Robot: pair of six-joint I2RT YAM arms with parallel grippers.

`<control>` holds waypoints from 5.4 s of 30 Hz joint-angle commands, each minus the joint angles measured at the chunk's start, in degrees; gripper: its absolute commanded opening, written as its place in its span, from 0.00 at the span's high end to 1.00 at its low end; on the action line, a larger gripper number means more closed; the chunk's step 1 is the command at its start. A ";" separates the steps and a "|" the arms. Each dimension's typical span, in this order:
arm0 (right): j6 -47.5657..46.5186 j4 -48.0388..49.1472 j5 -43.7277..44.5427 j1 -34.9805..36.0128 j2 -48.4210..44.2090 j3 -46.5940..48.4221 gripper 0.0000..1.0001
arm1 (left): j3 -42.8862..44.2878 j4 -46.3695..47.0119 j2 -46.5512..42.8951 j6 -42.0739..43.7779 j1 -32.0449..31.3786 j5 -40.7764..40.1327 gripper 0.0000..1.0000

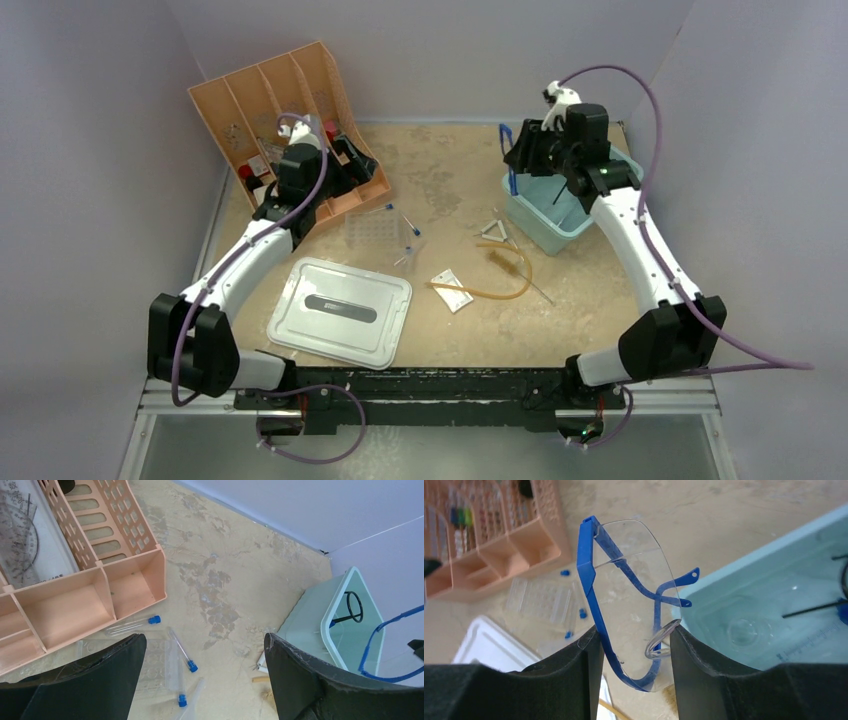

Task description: Organize the chemistry lab equipment

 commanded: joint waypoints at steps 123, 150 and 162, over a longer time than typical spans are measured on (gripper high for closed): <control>3.17 -7.35 14.77 -17.33 -2.91 -3.12 0.25 | -0.61 -6.72 -7.03 4.17 -0.08 -1.74 0.13; -11.15 -9.05 18.87 11.64 5.47 -21.64 0.50 | -5.75 -6.96 -11.73 2.06 -0.27 -0.67 0.13; -20.41 -14.41 18.25 11.61 11.28 -23.21 0.56 | -4.47 -7.07 -9.44 3.57 -0.33 -0.40 0.13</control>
